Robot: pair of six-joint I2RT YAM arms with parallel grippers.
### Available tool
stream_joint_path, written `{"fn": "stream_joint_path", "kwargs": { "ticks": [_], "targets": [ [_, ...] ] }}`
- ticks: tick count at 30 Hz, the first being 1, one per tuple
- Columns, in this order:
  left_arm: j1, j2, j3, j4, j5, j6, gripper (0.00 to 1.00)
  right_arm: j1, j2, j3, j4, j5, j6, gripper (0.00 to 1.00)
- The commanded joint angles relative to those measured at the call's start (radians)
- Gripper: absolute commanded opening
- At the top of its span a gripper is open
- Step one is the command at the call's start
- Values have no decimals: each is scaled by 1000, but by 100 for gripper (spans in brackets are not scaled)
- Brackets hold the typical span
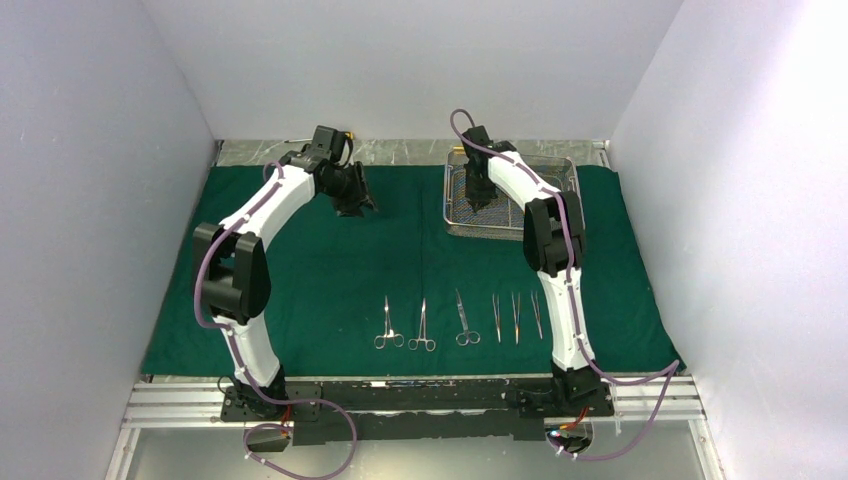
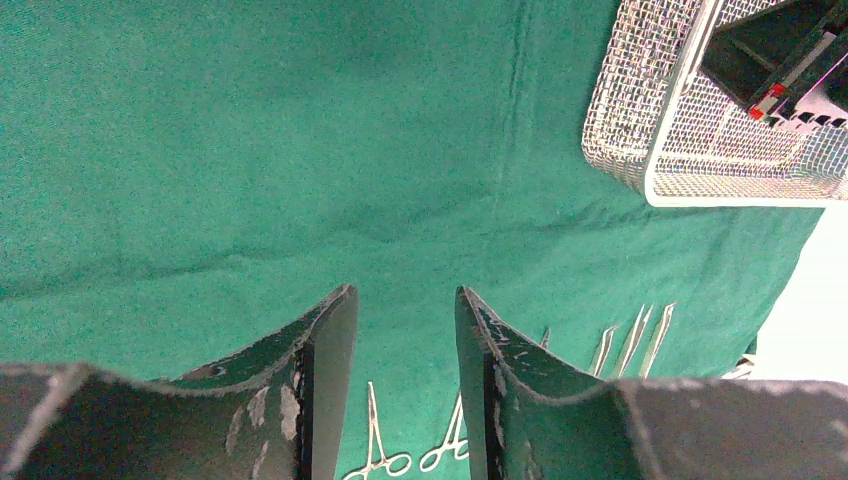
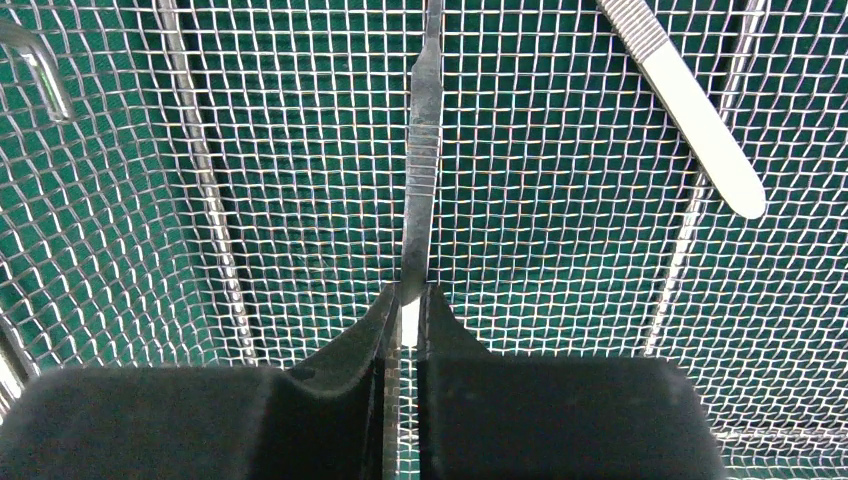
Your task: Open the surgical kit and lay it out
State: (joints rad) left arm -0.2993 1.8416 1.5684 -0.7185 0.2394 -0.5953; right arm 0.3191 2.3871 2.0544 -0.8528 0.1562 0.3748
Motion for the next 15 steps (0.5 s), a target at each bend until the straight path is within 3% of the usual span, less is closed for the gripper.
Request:
{"fn": "stream_joint_path", "kwargs": {
  "ticks": [1, 10, 15],
  "targets": [
    [9, -49, 5, 17, 23, 17, 47, -7, -11, -7, -25, 25, 34, 5],
    [12, 4, 59, 27, 149, 49, 49, -22, -98, 10, -14, 19, 51, 5],
    [12, 41, 100, 47, 214, 55, 59, -27, -134, 1, -18, 2, 44, 7]
  ]
}}
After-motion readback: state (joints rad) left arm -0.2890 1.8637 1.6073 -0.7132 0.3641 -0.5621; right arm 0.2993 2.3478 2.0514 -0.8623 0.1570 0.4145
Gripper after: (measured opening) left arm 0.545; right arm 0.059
